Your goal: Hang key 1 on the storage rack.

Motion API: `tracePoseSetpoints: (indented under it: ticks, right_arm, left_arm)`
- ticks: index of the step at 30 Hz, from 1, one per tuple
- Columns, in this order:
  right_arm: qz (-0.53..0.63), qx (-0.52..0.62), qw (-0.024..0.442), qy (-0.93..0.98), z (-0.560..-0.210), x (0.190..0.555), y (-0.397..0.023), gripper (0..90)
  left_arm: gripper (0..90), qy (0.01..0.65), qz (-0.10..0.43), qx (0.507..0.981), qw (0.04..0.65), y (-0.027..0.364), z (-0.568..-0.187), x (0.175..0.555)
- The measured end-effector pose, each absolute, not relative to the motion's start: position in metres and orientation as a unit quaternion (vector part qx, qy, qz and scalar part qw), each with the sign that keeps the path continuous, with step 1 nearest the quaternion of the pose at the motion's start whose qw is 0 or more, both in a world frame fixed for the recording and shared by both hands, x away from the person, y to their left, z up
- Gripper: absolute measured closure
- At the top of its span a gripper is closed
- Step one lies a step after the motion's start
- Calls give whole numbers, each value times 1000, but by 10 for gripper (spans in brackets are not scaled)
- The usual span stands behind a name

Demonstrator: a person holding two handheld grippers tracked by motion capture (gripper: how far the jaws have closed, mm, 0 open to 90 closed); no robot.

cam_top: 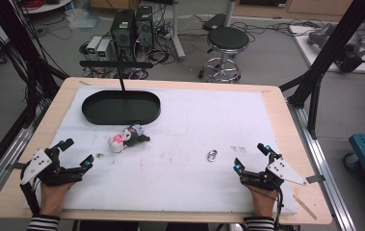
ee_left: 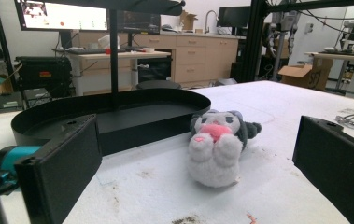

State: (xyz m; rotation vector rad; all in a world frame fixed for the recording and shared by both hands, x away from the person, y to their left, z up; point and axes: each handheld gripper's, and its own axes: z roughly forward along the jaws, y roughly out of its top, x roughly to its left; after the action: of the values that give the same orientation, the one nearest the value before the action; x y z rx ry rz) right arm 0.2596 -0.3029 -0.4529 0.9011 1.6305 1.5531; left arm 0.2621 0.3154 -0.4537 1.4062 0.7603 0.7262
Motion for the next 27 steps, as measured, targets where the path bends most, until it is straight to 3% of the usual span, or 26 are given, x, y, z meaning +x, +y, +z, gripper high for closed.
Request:
tracePoseSetpoints:
  ticks: [17,27]
  right_arm:
    - [603,351,345,628,-453,259,-303,10]
    - [603,352,345,628,-453,259,-303,10]
  left_arm:
    - [17,349,321,616,629,314,-453,264]
    - [17,354,302,640,612,313,-435,270]
